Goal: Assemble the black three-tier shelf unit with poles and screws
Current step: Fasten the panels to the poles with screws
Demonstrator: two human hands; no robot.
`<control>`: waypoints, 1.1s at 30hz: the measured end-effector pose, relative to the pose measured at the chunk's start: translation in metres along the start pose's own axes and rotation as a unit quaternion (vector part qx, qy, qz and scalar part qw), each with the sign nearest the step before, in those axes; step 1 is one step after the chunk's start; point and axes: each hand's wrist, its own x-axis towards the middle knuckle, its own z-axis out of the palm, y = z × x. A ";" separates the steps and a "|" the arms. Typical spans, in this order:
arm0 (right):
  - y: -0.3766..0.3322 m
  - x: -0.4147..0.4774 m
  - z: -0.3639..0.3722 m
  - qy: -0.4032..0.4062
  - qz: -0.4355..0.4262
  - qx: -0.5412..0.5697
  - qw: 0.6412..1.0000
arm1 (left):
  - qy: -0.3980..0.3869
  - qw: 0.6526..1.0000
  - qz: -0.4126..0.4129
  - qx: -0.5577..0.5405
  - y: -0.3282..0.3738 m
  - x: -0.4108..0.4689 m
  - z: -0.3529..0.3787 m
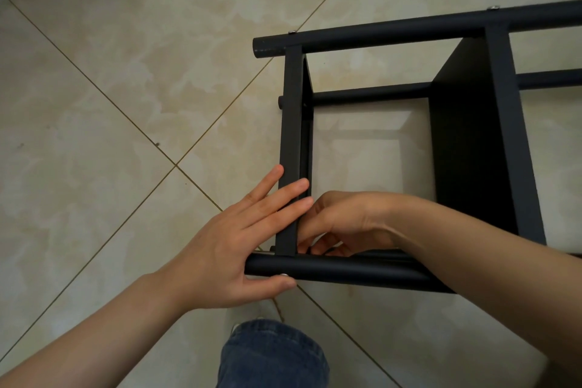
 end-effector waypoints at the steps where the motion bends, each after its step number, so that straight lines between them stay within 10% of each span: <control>1: -0.001 0.001 0.001 0.003 -0.002 0.000 1.000 | 0.000 1.000 0.000 0.000 0.000 0.000 0.000; 33: 0.000 -0.002 -0.005 -0.004 -0.001 -0.026 1.000 | 0.002 1.000 0.003 0.003 -0.001 0.000 0.001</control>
